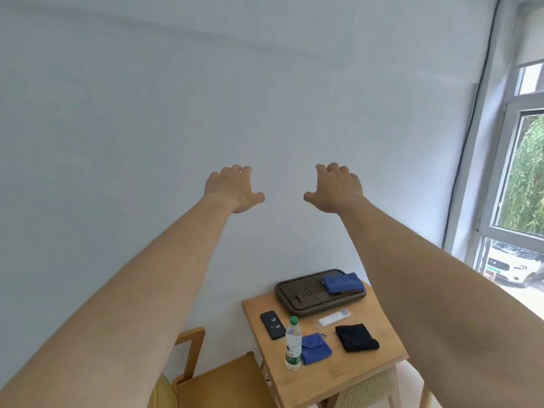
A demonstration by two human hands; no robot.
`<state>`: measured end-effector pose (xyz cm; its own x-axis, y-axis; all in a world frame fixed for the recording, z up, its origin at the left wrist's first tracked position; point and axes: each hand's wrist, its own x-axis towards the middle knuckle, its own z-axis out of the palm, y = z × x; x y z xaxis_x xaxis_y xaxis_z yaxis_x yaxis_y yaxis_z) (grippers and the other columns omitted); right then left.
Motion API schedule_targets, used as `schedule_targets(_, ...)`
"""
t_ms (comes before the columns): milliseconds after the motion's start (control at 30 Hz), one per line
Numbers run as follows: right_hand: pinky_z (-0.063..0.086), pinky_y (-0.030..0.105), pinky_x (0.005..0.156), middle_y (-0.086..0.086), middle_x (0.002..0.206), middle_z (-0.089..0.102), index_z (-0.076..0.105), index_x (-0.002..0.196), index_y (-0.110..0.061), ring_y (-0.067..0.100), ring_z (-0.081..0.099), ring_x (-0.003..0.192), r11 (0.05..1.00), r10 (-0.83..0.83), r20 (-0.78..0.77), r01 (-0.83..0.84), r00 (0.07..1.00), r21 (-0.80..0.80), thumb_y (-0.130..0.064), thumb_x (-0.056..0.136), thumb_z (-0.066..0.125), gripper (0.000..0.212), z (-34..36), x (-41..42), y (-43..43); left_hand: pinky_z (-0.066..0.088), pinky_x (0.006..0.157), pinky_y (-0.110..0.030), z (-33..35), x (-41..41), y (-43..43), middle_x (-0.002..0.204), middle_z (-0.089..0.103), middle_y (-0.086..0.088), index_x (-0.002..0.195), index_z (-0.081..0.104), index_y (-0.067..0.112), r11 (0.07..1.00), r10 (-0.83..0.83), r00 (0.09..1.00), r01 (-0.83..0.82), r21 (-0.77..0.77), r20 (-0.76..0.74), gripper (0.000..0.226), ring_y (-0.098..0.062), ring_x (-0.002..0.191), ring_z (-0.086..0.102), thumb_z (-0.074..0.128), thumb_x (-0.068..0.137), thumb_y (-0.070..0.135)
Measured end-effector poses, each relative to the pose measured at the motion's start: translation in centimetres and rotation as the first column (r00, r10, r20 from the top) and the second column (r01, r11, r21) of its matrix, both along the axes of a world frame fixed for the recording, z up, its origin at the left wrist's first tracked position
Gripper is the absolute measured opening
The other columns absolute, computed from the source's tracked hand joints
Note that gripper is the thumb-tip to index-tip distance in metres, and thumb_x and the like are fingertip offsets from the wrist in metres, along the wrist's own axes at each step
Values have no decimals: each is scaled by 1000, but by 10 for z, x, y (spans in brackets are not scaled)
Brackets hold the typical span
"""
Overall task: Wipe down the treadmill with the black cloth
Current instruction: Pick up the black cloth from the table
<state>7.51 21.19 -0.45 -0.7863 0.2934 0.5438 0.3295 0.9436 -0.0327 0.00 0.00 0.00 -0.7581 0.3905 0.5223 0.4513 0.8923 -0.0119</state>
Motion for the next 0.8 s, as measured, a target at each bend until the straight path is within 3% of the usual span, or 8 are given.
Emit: schedule_targets(800, 39, 42, 100, 10, 139, 45, 39, 145, -14, 31, 42, 127, 998, -6, 46, 9, 999, -67, -48, 89, 54, 67, -28, -33, 72, 37, 106, -42, -29, -34, 81, 154, 38, -4, 153, 31, 19, 998, -28, 996, 32, -48, 82, 74, -27, 137, 39, 50, 90, 53)
